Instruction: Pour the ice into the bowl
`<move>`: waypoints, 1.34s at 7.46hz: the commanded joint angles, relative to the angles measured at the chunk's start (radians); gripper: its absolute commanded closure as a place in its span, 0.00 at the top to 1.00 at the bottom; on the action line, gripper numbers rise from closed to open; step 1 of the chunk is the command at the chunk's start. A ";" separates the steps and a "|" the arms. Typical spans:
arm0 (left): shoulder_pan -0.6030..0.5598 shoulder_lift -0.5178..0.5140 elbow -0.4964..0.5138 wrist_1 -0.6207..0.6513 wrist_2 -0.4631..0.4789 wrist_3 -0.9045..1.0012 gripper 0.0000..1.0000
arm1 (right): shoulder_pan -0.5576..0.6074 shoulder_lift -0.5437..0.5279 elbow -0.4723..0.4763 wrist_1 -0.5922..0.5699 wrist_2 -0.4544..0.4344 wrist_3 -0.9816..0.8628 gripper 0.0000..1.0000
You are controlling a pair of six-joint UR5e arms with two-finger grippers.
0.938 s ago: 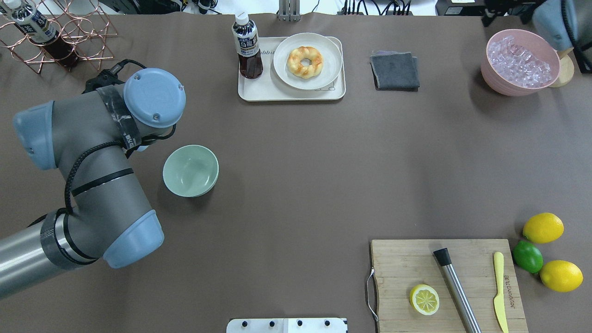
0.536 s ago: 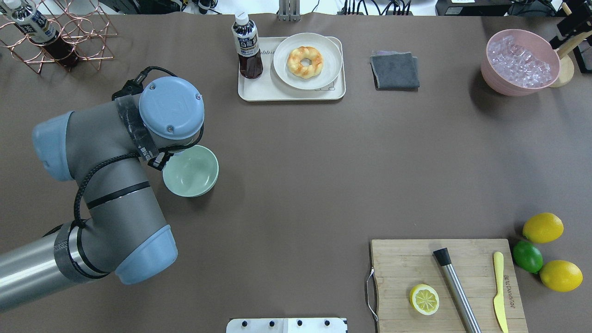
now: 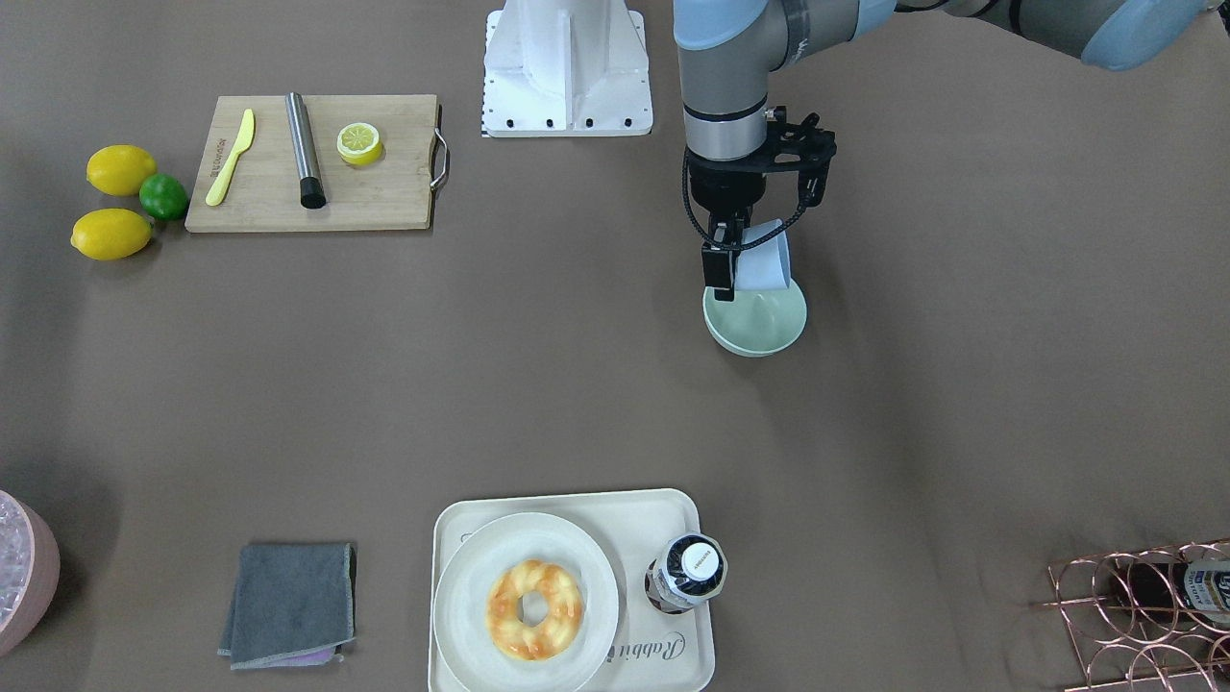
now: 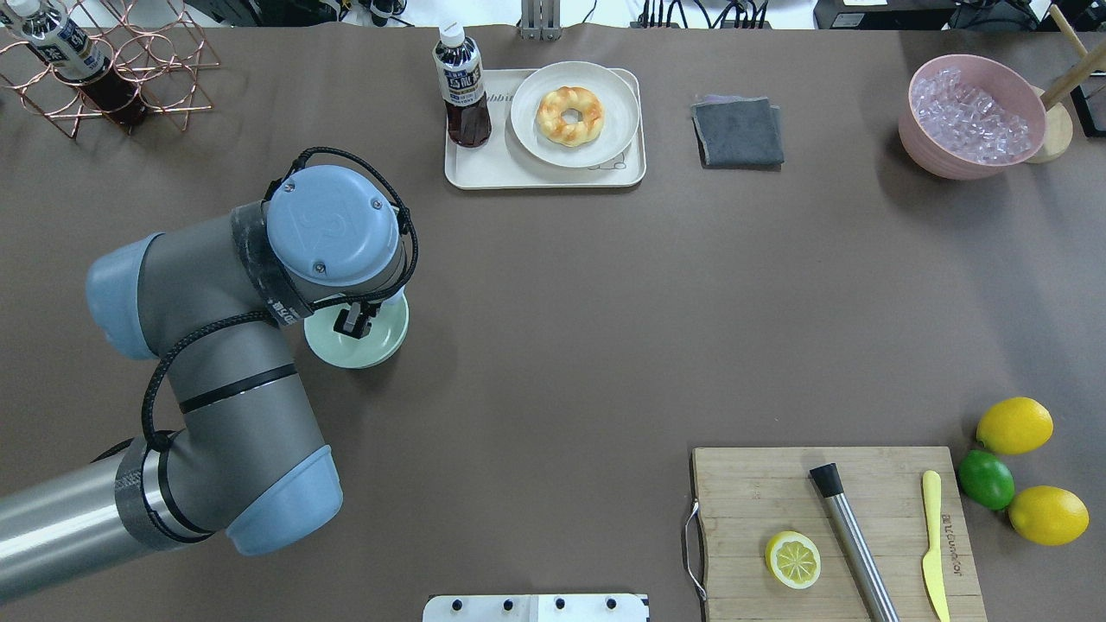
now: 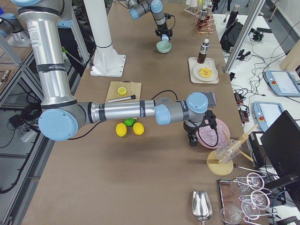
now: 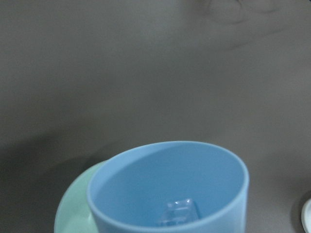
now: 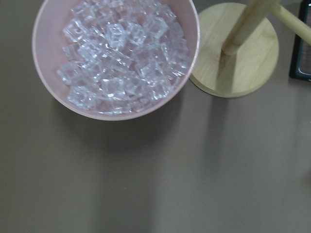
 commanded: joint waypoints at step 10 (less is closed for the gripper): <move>-0.067 0.168 0.132 -0.718 -0.185 -0.360 0.55 | 0.035 -0.102 0.023 0.027 -0.104 0.087 0.99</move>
